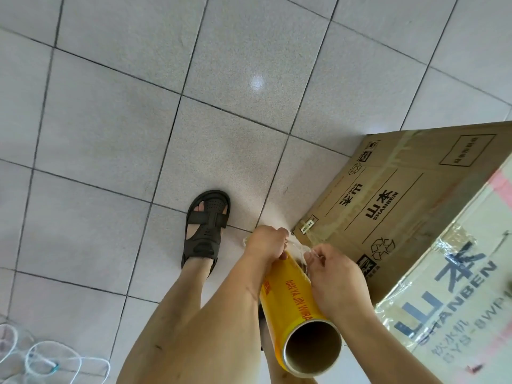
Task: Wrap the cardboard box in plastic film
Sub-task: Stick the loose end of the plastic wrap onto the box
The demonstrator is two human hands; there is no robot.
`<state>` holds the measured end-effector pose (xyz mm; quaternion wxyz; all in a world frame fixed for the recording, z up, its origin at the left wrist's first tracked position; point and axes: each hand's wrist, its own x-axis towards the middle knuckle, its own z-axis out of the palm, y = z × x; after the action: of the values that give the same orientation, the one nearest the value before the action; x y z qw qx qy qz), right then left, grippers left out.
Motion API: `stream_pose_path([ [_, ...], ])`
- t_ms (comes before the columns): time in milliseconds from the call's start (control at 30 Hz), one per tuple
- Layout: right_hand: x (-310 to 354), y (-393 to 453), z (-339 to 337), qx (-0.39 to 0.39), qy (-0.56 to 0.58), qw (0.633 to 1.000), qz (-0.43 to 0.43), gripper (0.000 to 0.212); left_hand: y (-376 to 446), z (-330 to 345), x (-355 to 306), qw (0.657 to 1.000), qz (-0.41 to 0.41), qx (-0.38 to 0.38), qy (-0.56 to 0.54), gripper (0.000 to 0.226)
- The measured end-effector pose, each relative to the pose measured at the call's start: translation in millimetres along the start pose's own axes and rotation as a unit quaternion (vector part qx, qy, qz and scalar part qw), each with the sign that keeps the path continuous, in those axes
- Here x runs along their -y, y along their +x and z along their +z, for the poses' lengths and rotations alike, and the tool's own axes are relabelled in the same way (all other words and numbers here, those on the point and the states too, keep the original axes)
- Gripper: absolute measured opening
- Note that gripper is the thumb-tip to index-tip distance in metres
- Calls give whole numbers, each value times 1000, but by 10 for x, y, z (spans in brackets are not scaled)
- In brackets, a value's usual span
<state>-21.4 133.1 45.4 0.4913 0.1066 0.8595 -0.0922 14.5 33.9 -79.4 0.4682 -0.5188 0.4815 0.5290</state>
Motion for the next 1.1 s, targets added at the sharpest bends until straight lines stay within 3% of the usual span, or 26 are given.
stream_pose_path([
  [67, -24, -12, 12, -32, 6, 999, -4, 16, -3, 9, -5, 1000, -1, -13, -9, 37],
  [133, -26, -17, 29, -51, 21, 998, -7, 14, 3, 15, -33, 998, 9, -23, 50, 42],
  [267, -37, -76, 78, -54, 30, 998, -18, 14, 155, 4, -46, 982, -37, -17, 184, 74],
  [400, -76, -72, 86, -70, 33, 997, -27, 13, 276, -2, -33, 962, -26, -22, 271, 36],
  [567, -81, -12, 16, -82, 42, 994, -52, 12, 286, -89, 128, 976, -75, -48, 198, 49],
  [700, -94, 42, -5, -68, 18, 993, -91, 15, 263, -95, 168, 987, -77, -8, 138, 90],
  [800, -76, 51, 24, -61, 17, 989, -132, 20, 200, -56, 98, 990, -65, 27, 125, 81],
  [900, -86, 31, 55, -67, 21, 985, -158, 19, 147, -19, 40, 990, -110, 59, 72, 42],
  [967, -126, 19, 67, -80, 22, 983, -161, 20, 145, -26, 40, 983, -143, 72, 93, 45],
  [1100, -168, 56, 37, -130, -9, 983, -131, 20, 293, 117, 71, 1000, -24, 8, -4, 42],
])
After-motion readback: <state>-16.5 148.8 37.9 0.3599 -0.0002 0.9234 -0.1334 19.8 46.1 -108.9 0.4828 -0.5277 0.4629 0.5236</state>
